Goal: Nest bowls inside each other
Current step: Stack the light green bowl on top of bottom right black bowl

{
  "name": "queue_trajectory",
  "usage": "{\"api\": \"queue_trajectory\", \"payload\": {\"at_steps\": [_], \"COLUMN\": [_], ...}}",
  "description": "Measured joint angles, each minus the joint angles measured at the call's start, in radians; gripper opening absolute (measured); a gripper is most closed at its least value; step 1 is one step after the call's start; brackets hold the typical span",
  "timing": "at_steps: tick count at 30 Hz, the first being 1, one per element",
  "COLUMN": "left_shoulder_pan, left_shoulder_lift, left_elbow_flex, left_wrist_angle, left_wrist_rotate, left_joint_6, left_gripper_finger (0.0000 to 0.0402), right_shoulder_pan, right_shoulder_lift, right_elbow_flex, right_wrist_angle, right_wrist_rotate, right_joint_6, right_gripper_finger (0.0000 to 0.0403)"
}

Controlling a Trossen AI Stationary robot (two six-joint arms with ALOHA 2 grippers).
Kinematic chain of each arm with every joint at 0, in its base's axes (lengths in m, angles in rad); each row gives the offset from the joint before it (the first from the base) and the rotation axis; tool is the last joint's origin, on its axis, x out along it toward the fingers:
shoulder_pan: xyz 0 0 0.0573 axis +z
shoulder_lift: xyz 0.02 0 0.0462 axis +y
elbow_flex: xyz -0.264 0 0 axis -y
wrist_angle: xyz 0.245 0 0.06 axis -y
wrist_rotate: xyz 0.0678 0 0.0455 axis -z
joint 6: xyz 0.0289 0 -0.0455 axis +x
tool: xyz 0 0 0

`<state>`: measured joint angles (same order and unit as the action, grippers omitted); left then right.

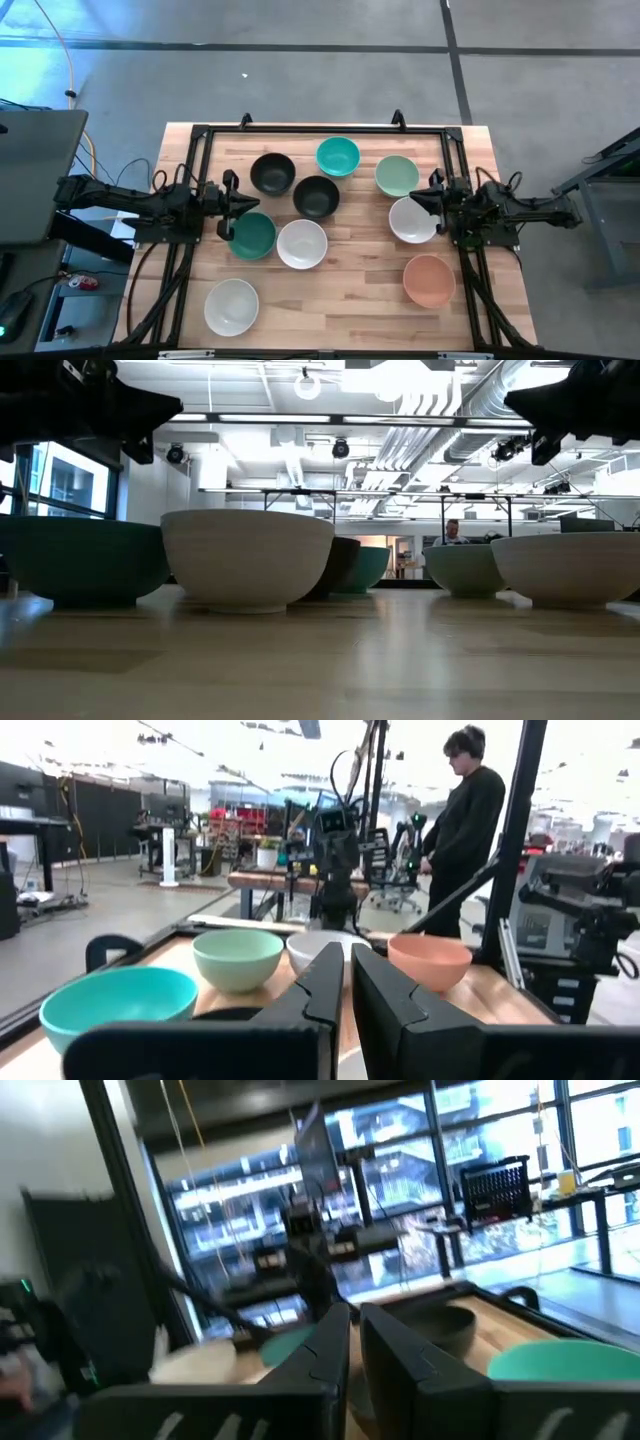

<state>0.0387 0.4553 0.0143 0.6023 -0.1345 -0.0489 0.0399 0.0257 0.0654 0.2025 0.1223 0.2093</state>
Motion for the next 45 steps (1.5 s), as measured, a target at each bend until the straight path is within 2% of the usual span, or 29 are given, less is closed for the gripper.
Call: {"api": "queue_trajectory", "payload": {"at_steps": [13, 19, 23, 29, 31, 35, 37, 40, 45], "left_shoulder_pan": [0.0, 0.0, 0.0, 0.0, 0.0, 0.0, 0.0, 0.0, 0.0], "left_shoulder_lift": [0.0, 0.0, 0.0, 0.0, 0.0, 0.0, 0.0, 0.0, 0.0], "left_elbow_flex": [0.0, 0.0, 0.0, 0.0, 0.0, 0.0, 0.0, 0.0, 0.0], "left_wrist_angle": [0.045, 0.042, 0.042, 0.04, 0.038, 0.038, 0.038, 0.038, 0.038], "left_wrist_rotate": [0.03, 0.037, 0.037, 0.037, 0.037, 0.037, 0.037, 0.037, 0.037], "left_joint_6": [-0.058, -0.097, -0.097, -0.097, -0.097, -0.097, -0.097, -0.097, -0.097], "left_gripper_finger": [0.0015, 0.0015, 0.0015, 0.0015, 0.0015, 0.0015, 0.0015, 0.0015, 0.0015], "right_shoulder_pan": [0.0, 0.0, 0.0, 0.0, 0.0, 0.0, -0.001, 0.0, 0.0], "right_shoulder_lift": [0.023, 0.092, 0.168, 0.302, 0.345, 0.415, 0.435, 0.447, 0.447], "right_elbow_flex": [0.158, 0.291, 0.392, 0.563, 0.627, 0.752, 0.794, 0.814, 0.803], "right_wrist_angle": [-0.02, -0.215, -0.214, -0.305, -0.407, -0.705, -0.796, -0.757, -0.595], "right_wrist_rotate": [-0.03, 0.118, 0.168, 0.365, 0.487, 0.734, 0.786, 0.727, 0.516], "right_joint_6": [0.028, 0.13, 0.156, 0.128, 0.158, 0.319, 0.362, 0.283, 0.06], "right_gripper_finger": [0.0022, 0.0022, 0.0022, 0.0022, 0.0022, 0.0022, 0.0022, 0.0024, 0.003]}}
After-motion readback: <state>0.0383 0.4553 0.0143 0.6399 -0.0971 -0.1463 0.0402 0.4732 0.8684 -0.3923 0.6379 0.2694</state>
